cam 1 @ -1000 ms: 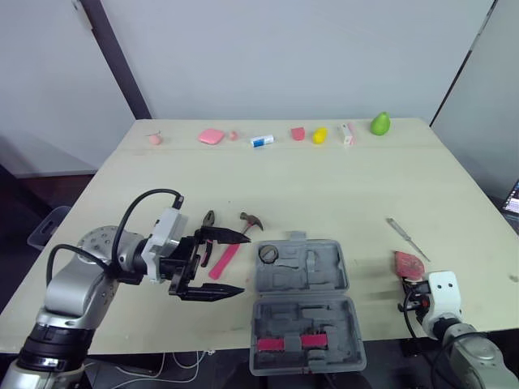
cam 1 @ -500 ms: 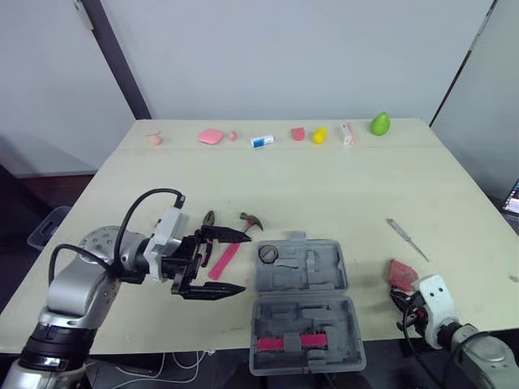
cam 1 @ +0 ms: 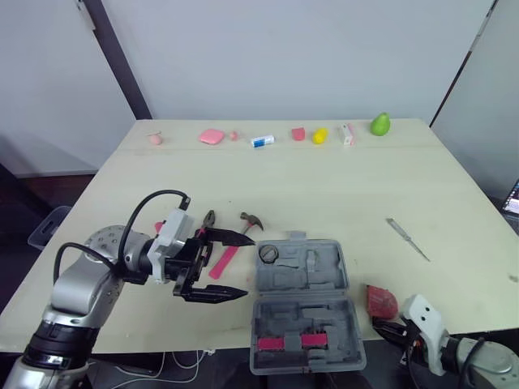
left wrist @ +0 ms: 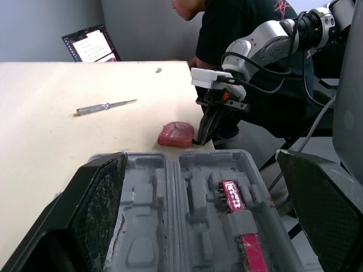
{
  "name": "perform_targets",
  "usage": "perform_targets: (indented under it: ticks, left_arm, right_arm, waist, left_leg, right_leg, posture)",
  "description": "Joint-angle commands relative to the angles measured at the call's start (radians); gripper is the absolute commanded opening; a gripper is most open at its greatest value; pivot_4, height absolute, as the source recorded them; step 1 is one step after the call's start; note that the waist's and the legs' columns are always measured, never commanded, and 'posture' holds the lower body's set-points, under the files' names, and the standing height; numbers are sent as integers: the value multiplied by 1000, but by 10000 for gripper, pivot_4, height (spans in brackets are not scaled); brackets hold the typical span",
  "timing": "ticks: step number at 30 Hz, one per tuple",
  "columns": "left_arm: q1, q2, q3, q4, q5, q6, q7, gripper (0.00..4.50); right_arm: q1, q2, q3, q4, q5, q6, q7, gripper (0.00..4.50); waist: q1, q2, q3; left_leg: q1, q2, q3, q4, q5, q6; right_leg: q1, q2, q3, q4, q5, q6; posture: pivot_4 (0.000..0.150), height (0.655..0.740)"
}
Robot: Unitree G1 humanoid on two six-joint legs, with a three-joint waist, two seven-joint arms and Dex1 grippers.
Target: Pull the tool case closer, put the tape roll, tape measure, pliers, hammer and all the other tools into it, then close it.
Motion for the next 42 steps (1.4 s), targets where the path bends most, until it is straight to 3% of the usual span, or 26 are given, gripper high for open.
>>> perform_targets:
  ticks: [1,5,6,7,15,19,30,42]
  left_arm:
    - [2,7,7,-3,-1,-15,-25,45000]
    - [5,6,10,-4,0,-15,-26,45000]
    - [6,6,11,-5,0,-15,-25,45000]
    - [7,6,12,-6,0,-15,-25,45000]
    - [14,12,18,4,0,-20,-35,45000]
    - [8,11,13,14,1,-29,-47,45000]
    - [-12,8,-16,25,19,-62,-86,45000]
    - [0,17,-21,21,22,-101,-107,45000]
  right_arm:
    - [3,-8,-33,-19,11,-12,-4,707]
    - [11,-9,-59,-31,36,-15,8,707]
    - [18,-12,-63,-41,47,-9,16,5633]
    - [31,-22,-71,-56,56,-9,30,6143]
    - [63,-130,-174,-92,124,-22,135,43430]
    - [-11,-133,-178,-13,103,-99,160,44323]
    - [-310,-165,-1,402,-39,-364,353,44323]
    - [-420,-130,80,565,-109,-463,378,44323]
  waist:
    - [0,0,0]
    - [0,0,0]
    - [1,0,0]
    - [1,0,0]
    - [1,0,0]
    - [-2,0,0]
    - [-1,0,1]
    - [0,0,1]
  left_leg:
    - [0,0,0,1,0,0]
    - [-1,0,0,1,0,0]
    - [-1,0,0,1,0,0]
    - [-1,0,0,1,0,0]
    - [-1,0,0,2,0,0]
    - [-1,0,0,2,0,0]
    - [0,0,1,3,0,0]
    - [-1,0,1,3,0,0]
  right_leg:
    - [0,0,0,0,0,0]
    - [0,0,0,0,-1,1]
    - [0,0,0,0,0,1]
    - [0,0,0,0,0,0]
    - [0,0,0,0,-1,2]
    - [0,1,0,0,0,2]
    - [1,1,0,0,2,1]
    - [1,1,-1,1,2,2]
  posture:
    - [1500,7400]
    - [1500,7400]
    - [1500,7400]
    - [1500,7400]
    - [1500,7400]
    - [1500,7400]
    - [1500,7400]
    - [1500,7400]
